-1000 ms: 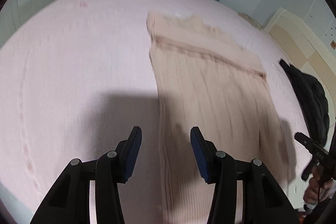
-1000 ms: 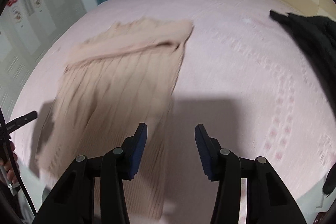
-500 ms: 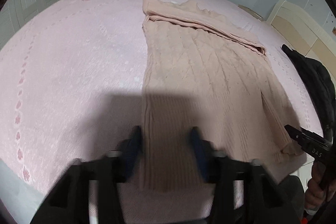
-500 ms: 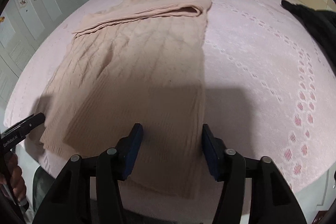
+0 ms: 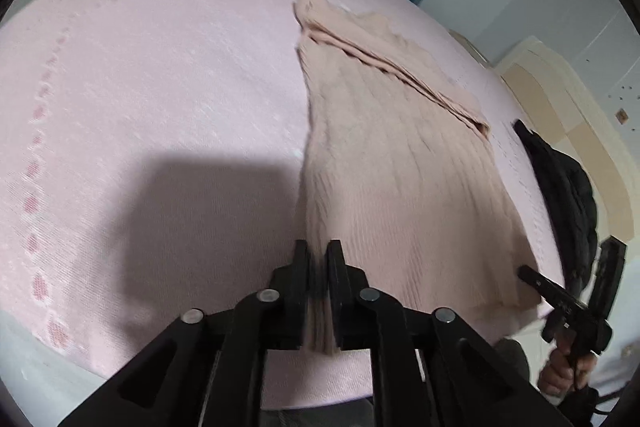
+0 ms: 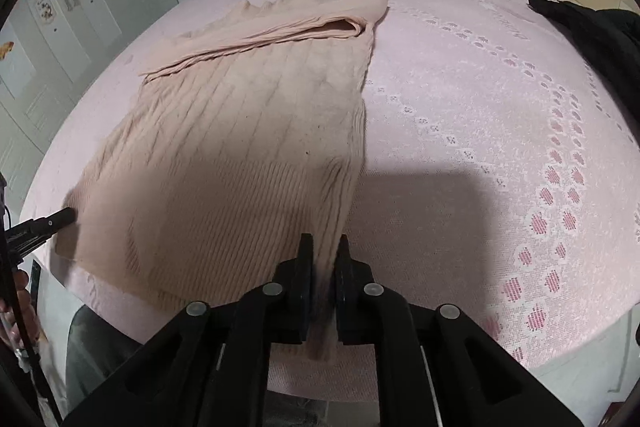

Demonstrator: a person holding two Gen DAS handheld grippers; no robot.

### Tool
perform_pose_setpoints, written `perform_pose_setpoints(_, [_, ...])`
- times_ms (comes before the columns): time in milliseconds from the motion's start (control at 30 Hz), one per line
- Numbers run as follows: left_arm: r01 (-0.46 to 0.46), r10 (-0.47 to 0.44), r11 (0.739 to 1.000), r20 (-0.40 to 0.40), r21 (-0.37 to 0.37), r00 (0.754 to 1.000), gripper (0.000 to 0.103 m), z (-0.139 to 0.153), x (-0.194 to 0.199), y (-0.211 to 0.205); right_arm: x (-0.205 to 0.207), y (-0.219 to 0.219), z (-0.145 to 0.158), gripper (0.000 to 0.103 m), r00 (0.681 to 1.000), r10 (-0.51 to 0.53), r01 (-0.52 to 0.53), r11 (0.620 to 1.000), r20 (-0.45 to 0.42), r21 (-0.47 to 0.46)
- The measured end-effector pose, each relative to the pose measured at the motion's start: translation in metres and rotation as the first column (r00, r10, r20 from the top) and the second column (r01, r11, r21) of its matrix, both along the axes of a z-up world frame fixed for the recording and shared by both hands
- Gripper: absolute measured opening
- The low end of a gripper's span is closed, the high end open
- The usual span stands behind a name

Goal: Fold small clothes

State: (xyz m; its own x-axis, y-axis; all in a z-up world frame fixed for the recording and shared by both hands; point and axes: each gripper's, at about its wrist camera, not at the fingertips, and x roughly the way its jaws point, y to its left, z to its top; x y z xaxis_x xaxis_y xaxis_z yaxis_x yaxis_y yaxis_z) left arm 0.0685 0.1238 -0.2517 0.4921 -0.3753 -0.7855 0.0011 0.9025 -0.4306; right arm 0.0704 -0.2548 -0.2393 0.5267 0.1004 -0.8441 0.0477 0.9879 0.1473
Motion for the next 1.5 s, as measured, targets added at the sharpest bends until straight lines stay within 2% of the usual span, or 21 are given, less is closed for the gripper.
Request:
perform_pose_setpoints(133, [0.011, -0.011, 0.999, -0.002, -0.031, 1.000, 0.024, -0.005, 0.010, 0.003, 0.008, -0.015, -0.005, 0.025, 1.000, -0.028, 0.028, 0.997, -0.013, 0.068])
perform_pose_setpoints(267, [0.026, -0.026, 0.993, -0.005, -0.112, 1.000, 0.038, -0.007, 0.043, 0.004, 0.036, -0.022, -0.009, 0.031, 1.000, -0.014, 0.017, 0.992, -0.023, 0.127])
perform_pose_setpoints(400, [0.052, -0.052, 0.992, -0.003, -0.114, 0.999, 0.038, -0.011, 0.081, -0.005, 0.066, -0.022, -0.013, 0.032, 0.999, -0.009, 0.014, 0.987, -0.033, 0.157])
perform_pose_setpoints(600, [0.051, -0.054, 0.983, -0.013, -0.174, 0.998, 0.037, -0.017, 0.132, -0.013, 0.107, -0.031, -0.017, 0.032, 0.999, -0.027, 0.033, 0.977, -0.033, 0.211])
perform_pose_setpoints(700, [0.037, -0.044, 0.977, -0.028, -0.208, 0.999, 0.036, -0.018, 0.140, -0.014, 0.114, -0.036, -0.019, 0.032, 0.998, -0.046, 0.056, 0.965, -0.046, 0.255])
perform_pose_setpoints(867, [0.059, -0.070, 0.969, -0.038, -0.242, 0.997, 0.036, -0.018, 0.114, -0.008, 0.095, -0.034, -0.017, 0.032, 0.998, 0.005, 0.012, 0.963, -0.063, 0.269])
perform_pose_setpoints(1100, [0.099, -0.107, 0.971, -0.029, -0.216, 0.994, 0.036, -0.015, 0.052, -0.006, 0.041, -0.024, -0.014, 0.032, 0.996, 0.057, -0.041, 0.974, -0.066, 0.225])
perform_pose_setpoints(1333, [0.105, -0.111, 0.980, -0.024, -0.169, 0.994, 0.036, -0.012, 0.006, -0.010, 0.005, -0.015, -0.011, 0.032, 0.998, 0.016, -0.007, 0.987, -0.057, 0.159])
perform_pose_setpoints(1500, [0.089, -0.097, 0.977, -0.029, -0.192, 0.995, 0.035, -0.013, -0.011, -0.009, -0.006, -0.012, -0.012, 0.032, 0.998, -0.024, 0.032, 0.989, -0.053, 0.145])
